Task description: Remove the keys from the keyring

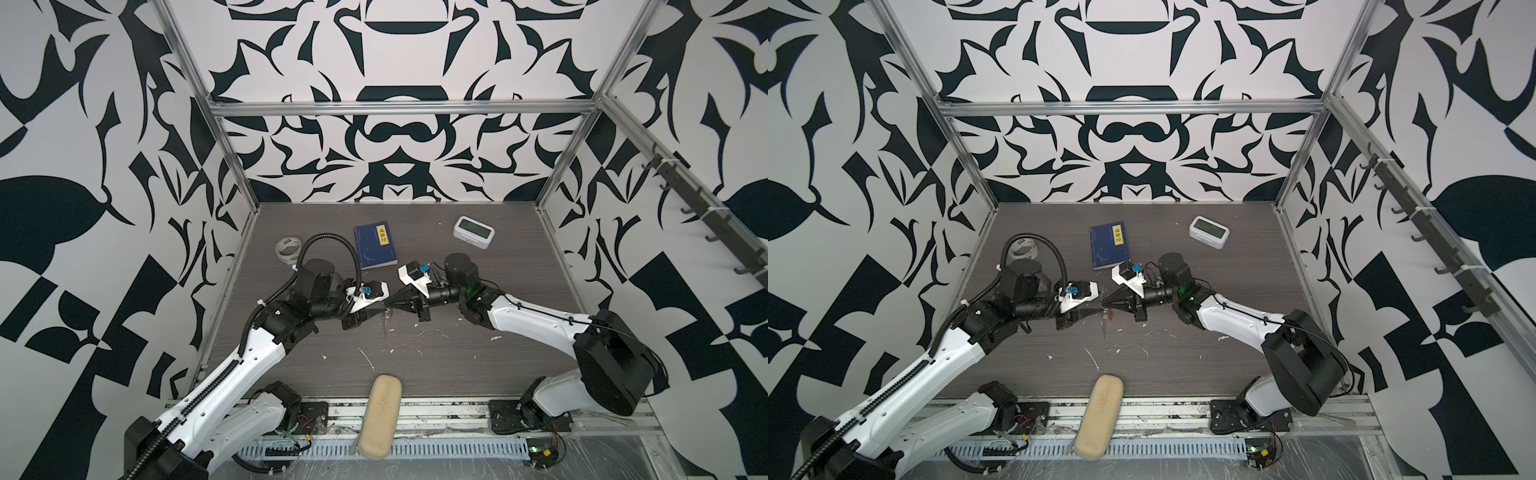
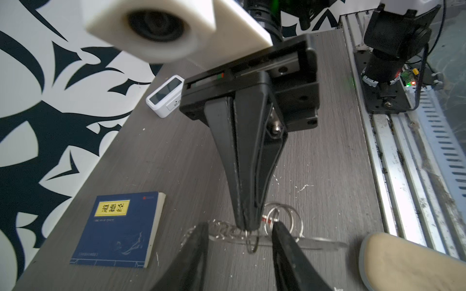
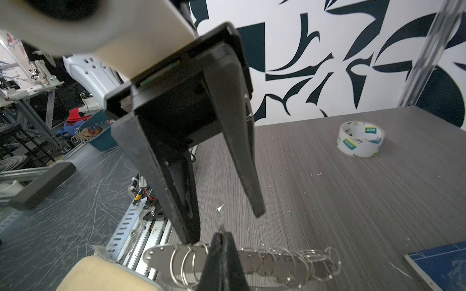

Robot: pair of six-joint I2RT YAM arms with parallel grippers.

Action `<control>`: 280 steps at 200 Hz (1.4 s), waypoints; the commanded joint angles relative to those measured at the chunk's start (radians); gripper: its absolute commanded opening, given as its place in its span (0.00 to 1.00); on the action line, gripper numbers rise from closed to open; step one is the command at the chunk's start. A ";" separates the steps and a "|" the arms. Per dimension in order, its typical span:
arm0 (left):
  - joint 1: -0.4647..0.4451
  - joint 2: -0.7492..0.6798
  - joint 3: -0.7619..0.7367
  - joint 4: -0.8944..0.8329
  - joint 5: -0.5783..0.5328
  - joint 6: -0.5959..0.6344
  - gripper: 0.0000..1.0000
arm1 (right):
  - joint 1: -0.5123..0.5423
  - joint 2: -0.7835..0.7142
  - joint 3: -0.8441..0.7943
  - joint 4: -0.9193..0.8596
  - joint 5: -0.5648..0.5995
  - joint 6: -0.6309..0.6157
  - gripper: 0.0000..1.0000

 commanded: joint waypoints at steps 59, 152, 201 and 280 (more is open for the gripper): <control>0.088 -0.093 -0.090 0.300 0.120 -0.237 0.35 | -0.059 0.016 -0.091 0.703 -0.006 0.389 0.00; 0.134 -0.063 -0.094 0.411 0.186 -0.311 0.21 | -0.073 0.067 -0.068 0.871 -0.018 0.504 0.00; 0.133 -0.001 -0.090 0.506 0.236 -0.372 0.26 | -0.071 0.068 -0.053 0.871 -0.018 0.521 0.00; 0.109 0.066 -0.094 0.621 0.267 -0.467 0.27 | -0.070 0.057 -0.033 0.872 -0.006 0.549 0.00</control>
